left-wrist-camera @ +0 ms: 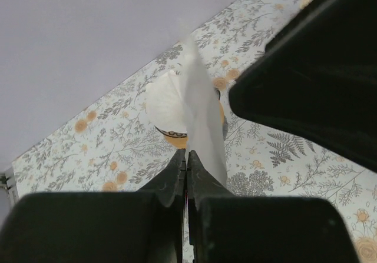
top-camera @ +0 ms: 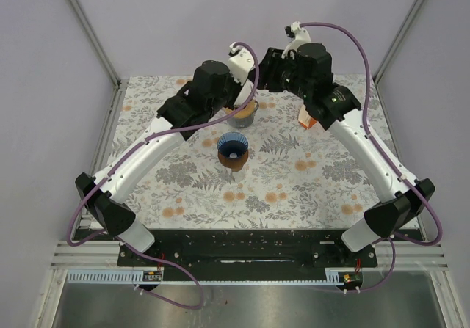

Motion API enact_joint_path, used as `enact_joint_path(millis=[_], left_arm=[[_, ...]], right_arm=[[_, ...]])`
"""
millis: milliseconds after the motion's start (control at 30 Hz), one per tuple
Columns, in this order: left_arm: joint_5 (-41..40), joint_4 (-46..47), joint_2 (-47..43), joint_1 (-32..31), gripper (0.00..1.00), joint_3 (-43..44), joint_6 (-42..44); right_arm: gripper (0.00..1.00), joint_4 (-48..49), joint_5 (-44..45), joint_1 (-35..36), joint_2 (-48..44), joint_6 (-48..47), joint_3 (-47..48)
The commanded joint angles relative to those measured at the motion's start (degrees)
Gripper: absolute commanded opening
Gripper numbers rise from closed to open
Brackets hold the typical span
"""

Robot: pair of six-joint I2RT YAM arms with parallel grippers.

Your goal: Place the coffee filter in the dripper

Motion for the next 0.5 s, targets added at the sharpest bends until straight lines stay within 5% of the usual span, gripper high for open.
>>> enact_joint_path(millis=[0,467], left_arm=[[-6.78,2.76,-1.42,-0.1,0.0,0.34,-5.04],[-6.17,-0.14,-0.8,0.07,0.0,1.75,-10.32]], right_arm=[[0.54,4.1,0.75,0.92,-0.31,0.38,-2.26],[0.59,8.32,0.05,4.97,0.22,0.21,-6.3]])
